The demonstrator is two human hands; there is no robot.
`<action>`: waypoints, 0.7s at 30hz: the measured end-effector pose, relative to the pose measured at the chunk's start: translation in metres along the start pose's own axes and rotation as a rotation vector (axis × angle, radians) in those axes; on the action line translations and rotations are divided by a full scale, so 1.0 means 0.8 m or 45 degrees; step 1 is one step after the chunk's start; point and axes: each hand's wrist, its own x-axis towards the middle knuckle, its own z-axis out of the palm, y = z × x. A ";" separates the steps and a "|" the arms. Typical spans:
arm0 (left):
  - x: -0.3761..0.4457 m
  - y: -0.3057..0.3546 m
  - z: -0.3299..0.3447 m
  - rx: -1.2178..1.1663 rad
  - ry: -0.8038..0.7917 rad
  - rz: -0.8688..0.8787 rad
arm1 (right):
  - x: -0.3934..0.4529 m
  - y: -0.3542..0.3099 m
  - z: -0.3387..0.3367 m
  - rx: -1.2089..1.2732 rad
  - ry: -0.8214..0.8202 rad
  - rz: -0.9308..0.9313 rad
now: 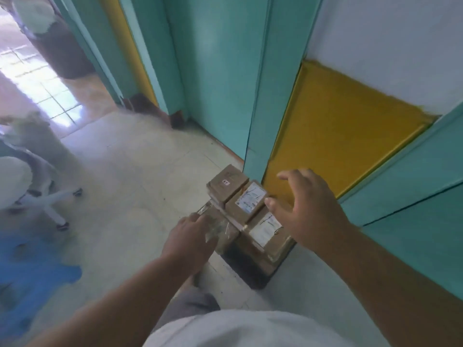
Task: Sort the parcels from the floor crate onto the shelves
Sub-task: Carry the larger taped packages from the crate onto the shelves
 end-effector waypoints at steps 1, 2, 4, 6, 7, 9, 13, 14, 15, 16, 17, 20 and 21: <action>0.037 -0.013 -0.006 0.016 -0.046 0.053 | 0.017 -0.003 0.015 -0.019 0.003 0.059; 0.071 -0.026 -0.011 0.029 -0.097 0.093 | 0.033 -0.006 0.030 -0.037 -0.008 0.122; 0.133 -0.046 -0.020 0.063 -0.179 0.160 | 0.062 -0.014 0.056 -0.044 -0.040 0.247; 0.184 -0.064 -0.022 0.101 -0.265 0.195 | 0.088 -0.021 0.078 -0.032 -0.080 0.360; 0.206 -0.072 -0.019 0.130 -0.303 0.202 | 0.101 -0.023 0.090 -0.034 -0.105 0.400; 0.245 -0.087 -0.008 0.167 -0.385 0.200 | 0.126 -0.020 0.114 -0.047 -0.154 0.465; 0.311 -0.108 0.034 0.116 -0.470 0.162 | 0.178 0.005 0.175 -0.020 -0.226 0.559; 0.327 -0.114 0.048 0.108 -0.471 0.157 | 0.194 0.013 0.193 -0.012 -0.244 0.570; 0.340 -0.121 0.062 0.087 -0.469 0.130 | 0.210 0.021 0.212 0.001 -0.260 0.577; 0.356 -0.130 0.080 0.054 -0.458 0.097 | 0.229 0.032 0.237 0.010 -0.280 0.580; 0.365 -0.136 0.091 0.024 -0.442 0.070 | 0.244 0.041 0.253 0.017 -0.289 0.577; 0.397 -0.156 0.130 -0.073 -0.409 -0.006 | 0.289 0.072 0.315 0.002 -0.313 0.569; 0.410 -0.162 0.142 -0.105 -0.408 -0.022 | 0.303 0.083 0.333 -0.003 -0.308 0.566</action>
